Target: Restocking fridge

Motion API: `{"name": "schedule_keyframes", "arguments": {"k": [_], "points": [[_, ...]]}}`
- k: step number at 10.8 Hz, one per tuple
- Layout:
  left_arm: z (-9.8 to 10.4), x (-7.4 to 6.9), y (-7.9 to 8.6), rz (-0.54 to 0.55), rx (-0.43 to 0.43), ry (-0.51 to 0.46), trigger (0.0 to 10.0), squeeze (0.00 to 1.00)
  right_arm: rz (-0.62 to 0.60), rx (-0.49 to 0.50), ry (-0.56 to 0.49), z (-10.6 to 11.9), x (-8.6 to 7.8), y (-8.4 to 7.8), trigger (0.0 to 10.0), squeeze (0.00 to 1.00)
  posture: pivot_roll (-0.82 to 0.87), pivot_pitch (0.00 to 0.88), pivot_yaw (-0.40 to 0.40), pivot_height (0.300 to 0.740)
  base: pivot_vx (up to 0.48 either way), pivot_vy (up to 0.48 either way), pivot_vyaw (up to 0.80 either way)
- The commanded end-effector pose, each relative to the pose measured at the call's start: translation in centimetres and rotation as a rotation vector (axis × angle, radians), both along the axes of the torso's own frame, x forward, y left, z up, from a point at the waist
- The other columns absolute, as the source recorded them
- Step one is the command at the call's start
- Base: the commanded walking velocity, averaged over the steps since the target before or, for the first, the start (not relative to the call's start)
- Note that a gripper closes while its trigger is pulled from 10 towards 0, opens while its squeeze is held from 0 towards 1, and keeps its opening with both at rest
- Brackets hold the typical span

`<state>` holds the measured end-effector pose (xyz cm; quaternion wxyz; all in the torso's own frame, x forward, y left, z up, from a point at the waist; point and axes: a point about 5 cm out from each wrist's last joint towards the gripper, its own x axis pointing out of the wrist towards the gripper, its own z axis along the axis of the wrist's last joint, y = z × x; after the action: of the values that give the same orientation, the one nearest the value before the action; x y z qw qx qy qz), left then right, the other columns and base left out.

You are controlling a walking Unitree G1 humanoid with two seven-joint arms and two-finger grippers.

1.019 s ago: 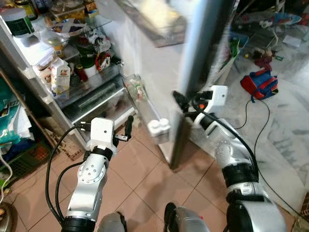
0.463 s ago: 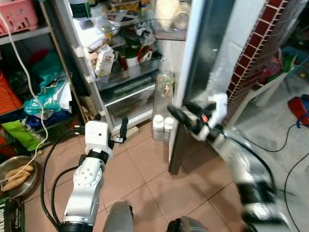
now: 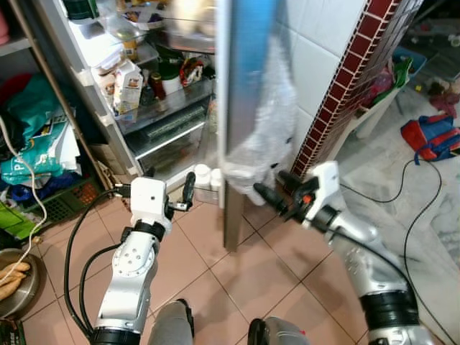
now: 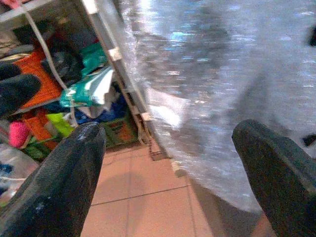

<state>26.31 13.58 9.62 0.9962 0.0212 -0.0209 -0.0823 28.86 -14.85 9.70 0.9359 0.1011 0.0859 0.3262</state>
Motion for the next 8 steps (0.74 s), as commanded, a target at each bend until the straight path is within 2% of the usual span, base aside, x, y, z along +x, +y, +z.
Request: {"name": "schedule_keyframes", "arguments": {"k": [1, 3, 4, 7, 8], "points": [[-0.01, -0.26, -0.06, 0.002, 0.001, 0.007, 10.0, 0.00, -0.026, -0.013, -0.026, 0.14, -0.21, 0.03, 10.0, 0.00, 0.07, 0.099, 0.004, 0.740, 0.000, 0.000, 0.00], [-0.15, -0.44, -0.13, 0.010, -0.007, 0.015, 10.0, 0.00, -0.115, -0.053, -0.042, -0.46, -0.08, 0.21, 10.0, 0.00, 0.07, 0.102, -0.003, 0.740, 0.000, 0.000, 0.00], [-0.19, -0.41, -0.17, 0.013, -0.010, 0.017, 10.0, 0.00, -0.121, -0.065, -0.055, -0.47, -0.05, 0.42, 10.0, 0.00, 0.07, 0.101, -0.004, 0.740, 0.000, 0.000, 0.00], [-0.20, -0.25, -0.34, 0.013, -0.015, 0.021, 10.0, 0.00, -0.153, -0.075, -0.077, -0.40, 0.44, 0.63, 10.0, 0.00, 0.07, 0.095, -0.001, 0.740, 0.000, 0.000, 0.77], [-0.25, -0.21, -0.37, 0.012, -0.016, 0.023, 10.0, 0.00, -0.174, -0.069, -0.073, -0.44, 0.71, 0.54, 10.0, 0.00, 0.07, 0.092, 0.001, 0.740, 0.000, 0.000, 0.00]]}}
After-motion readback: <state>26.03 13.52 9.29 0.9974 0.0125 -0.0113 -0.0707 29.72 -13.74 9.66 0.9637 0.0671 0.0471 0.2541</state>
